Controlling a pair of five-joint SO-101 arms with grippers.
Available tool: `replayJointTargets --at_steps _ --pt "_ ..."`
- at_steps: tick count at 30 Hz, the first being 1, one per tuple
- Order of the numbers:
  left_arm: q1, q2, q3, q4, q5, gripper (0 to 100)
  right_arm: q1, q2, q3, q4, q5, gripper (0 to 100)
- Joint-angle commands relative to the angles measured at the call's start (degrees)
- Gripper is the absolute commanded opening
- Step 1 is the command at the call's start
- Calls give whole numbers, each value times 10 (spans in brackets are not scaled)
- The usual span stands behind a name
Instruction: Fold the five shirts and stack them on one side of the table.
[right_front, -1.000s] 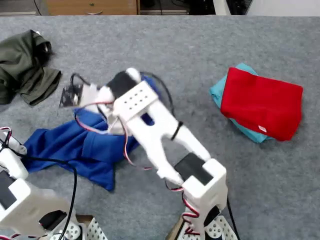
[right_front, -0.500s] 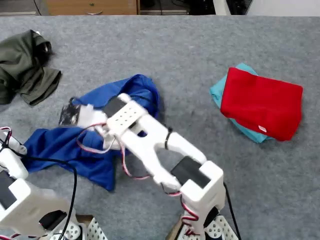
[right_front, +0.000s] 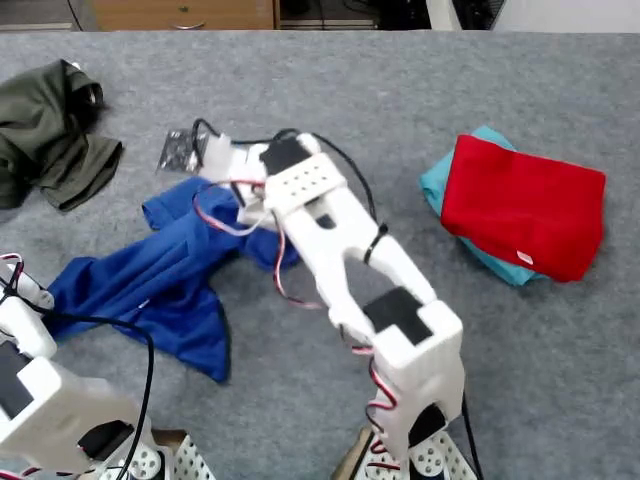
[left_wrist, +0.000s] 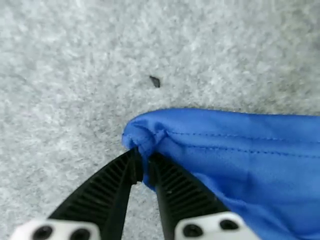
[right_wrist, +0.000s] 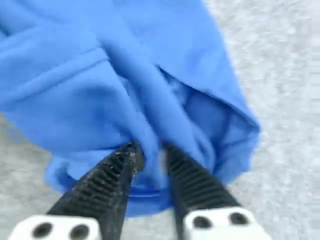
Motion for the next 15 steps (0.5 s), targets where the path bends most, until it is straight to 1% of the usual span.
replayJointTargets --at_steps 1,3,4,6,9,11,13,15 --pt "9 0 1 -18 2 18 46 42 -115 25 6 306" --pt "9 0 1 -18 2 18 59 67 -178 60 6 390" --pt "9 0 1 -18 2 18 64 77 -211 82 6 415" --pt "9 0 1 -18 2 18 65 91 -269 132 6 430" --pt "9 0 1 -18 2 18 60 101 -341 200 6 412" --pt "9 0 1 -18 2 18 44 97 -380 256 6 385" --pt "9 0 1 -18 2 18 16 93 -409 316 5 344" --pt "9 0 1 -18 2 18 -15 92 -415 347 -21 295"
